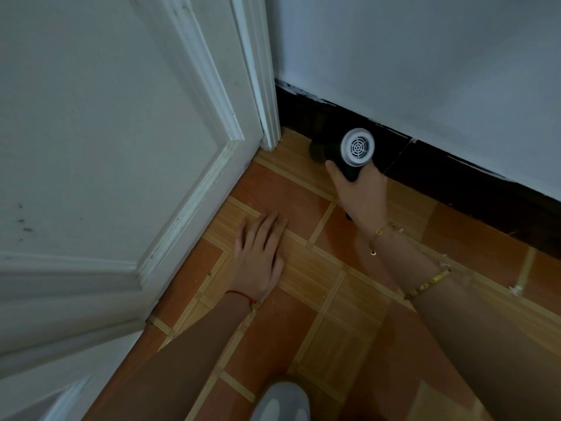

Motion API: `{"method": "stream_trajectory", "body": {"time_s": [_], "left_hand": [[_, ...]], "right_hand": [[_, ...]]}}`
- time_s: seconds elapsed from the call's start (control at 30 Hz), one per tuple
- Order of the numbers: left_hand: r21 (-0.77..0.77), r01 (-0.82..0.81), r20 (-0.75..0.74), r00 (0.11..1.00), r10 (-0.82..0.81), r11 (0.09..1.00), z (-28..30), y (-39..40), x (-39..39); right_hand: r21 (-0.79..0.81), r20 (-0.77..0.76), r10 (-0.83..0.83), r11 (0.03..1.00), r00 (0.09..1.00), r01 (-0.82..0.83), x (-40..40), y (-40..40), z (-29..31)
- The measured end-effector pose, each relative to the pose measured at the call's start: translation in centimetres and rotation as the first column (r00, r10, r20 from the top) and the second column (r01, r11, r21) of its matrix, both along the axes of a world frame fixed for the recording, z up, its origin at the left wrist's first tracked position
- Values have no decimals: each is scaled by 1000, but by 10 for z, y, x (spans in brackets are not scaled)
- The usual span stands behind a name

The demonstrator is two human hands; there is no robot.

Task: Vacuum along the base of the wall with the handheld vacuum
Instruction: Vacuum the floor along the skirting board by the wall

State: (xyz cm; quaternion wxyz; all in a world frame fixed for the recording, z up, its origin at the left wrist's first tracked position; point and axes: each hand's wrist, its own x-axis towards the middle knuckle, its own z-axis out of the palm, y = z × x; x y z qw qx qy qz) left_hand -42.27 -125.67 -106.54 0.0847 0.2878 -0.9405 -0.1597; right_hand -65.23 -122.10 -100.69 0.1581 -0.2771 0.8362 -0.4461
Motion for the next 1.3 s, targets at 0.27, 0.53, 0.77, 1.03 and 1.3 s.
{"method": "stream_trajectory", "body": {"time_s": [0.27, 0.53, 0.77, 1.03, 1.3], "left_hand": [[4, -2, 14, 1000, 2, 1000, 1, 0, 1], [42, -154, 7, 988, 153, 987, 9, 14, -24], [14, 45, 22, 999, -45, 999, 7, 41, -64], [-41, 84, 18, 996, -83, 996, -4, 48, -71], [-47, 90, 27, 996, -89, 995, -6, 48, -70]], "right_hand": [[-25, 17, 30, 999, 999, -30, -2, -11, 8], [8, -79, -77, 997, 994, 78, -18, 66, 6], [65, -121, -168, 982, 978, 176, -26, 117, 12], [86, -114, -207, 972, 972, 217, -36, 148, 16], [139, -86, -149, 977, 985, 160, -37, 172, 22]]}}
